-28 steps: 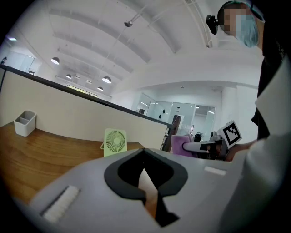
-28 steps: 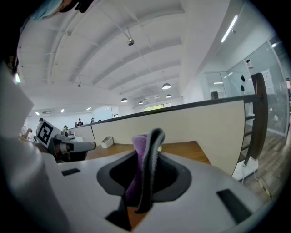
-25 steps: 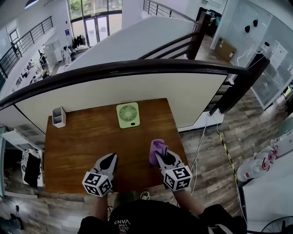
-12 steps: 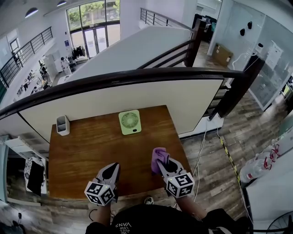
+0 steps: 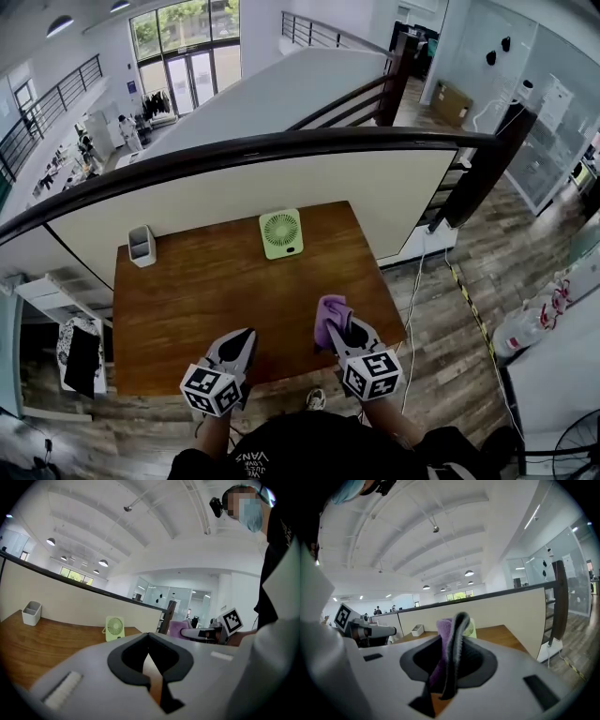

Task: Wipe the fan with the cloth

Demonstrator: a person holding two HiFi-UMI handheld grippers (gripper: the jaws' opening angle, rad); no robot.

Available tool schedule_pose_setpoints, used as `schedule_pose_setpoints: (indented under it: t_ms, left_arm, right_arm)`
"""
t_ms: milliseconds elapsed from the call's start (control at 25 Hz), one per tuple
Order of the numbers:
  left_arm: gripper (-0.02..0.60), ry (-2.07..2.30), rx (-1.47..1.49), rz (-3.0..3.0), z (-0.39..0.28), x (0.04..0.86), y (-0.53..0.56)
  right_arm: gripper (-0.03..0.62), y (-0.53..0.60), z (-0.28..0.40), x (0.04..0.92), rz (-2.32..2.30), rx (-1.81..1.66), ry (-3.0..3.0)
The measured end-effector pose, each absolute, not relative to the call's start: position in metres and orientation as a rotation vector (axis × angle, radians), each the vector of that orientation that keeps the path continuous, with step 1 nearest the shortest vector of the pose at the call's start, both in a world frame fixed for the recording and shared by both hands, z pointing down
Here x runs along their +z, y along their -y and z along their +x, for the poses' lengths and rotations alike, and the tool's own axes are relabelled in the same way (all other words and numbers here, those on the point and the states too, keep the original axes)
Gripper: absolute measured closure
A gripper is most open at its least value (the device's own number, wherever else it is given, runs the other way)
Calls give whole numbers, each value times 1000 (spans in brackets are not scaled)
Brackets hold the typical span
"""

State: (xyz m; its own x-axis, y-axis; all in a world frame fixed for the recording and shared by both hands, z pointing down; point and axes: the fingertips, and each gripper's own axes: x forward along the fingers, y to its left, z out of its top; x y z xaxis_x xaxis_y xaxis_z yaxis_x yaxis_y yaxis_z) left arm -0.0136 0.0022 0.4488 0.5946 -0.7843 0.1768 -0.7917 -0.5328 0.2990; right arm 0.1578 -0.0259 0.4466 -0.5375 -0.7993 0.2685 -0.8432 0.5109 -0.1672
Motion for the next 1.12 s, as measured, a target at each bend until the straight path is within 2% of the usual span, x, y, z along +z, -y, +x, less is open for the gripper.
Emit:
schedule_pose_setpoints:
  t_ms: [760,1120]
  left_arm:
    - [571,1167,64,2519,-63,462,-92]
    - [571,1149,63,2531,-70,464,-107]
  right_arm:
    - [500,-73,92,461,1408,353,2526]
    - [500,-91,86,463,1435,350,2514]
